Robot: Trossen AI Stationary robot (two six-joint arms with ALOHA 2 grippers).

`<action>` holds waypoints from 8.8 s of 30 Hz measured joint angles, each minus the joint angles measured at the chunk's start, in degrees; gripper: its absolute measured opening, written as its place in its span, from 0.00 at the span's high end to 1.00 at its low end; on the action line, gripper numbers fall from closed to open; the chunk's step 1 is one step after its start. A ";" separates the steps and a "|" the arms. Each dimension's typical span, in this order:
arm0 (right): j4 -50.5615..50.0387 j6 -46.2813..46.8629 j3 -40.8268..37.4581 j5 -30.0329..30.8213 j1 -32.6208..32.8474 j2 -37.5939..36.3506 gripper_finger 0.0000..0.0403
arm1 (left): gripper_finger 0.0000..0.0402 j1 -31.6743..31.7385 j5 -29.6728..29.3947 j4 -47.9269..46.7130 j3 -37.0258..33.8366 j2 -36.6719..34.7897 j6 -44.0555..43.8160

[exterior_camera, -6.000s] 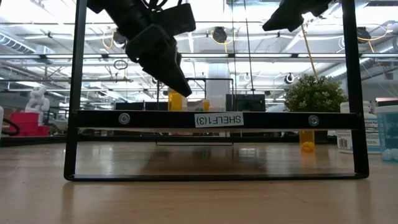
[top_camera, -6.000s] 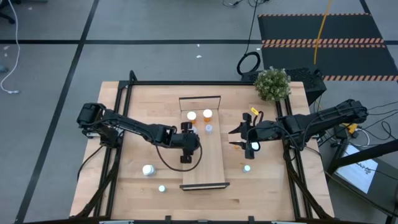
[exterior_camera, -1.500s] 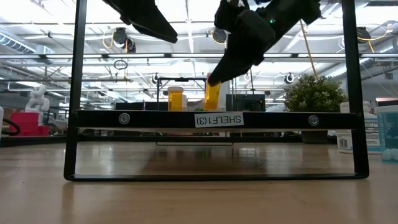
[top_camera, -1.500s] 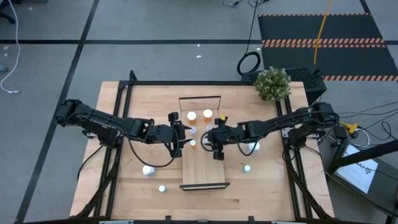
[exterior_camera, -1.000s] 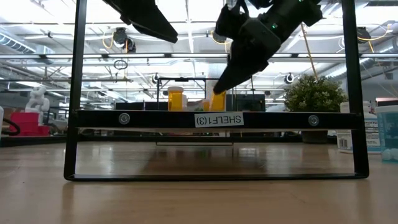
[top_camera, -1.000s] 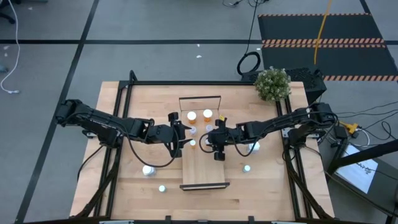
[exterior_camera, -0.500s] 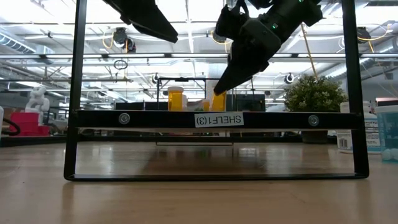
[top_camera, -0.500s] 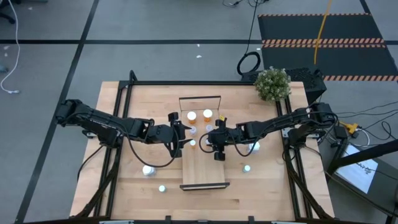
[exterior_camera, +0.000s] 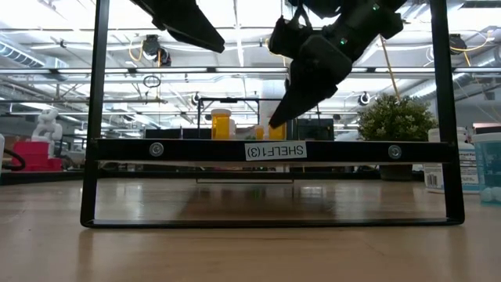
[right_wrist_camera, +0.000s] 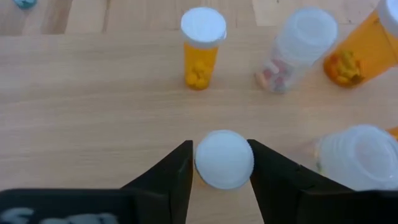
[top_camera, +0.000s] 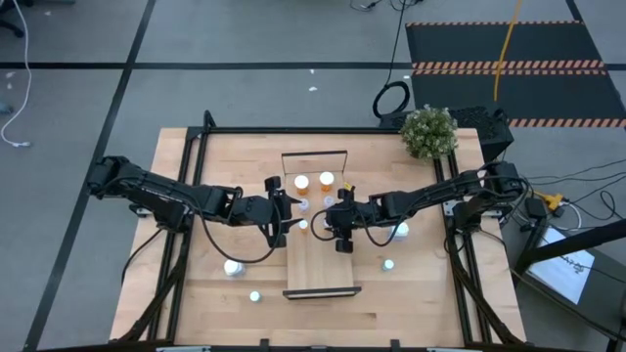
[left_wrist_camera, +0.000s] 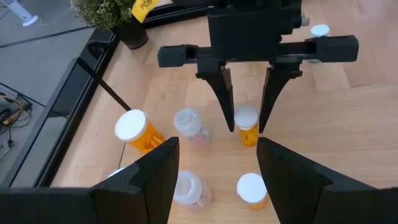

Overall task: Pick and place medicine bottles onto shelf by color
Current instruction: Put the small orange medicine bottle on the shelf, then put the left white blue medicine bottle on the shelf

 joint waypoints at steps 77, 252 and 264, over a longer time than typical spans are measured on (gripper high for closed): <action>-9.66 7.10 -1.46 2.19 9.48 -23.56 0.38 | 0.42 -31.31 10.88 -39.77 0.00 -6.48 -6.86; -8.84 1.42 -1.51 3.39 12.04 -23.93 0.38 | 0.40 -4.31 12.94 -36.83 31.08 32.11 -19.32; -8.92 1.51 -1.51 3.39 12.03 -23.93 0.38 | 0.40 -4.31 12.98 -36.55 31.08 32.12 -19.21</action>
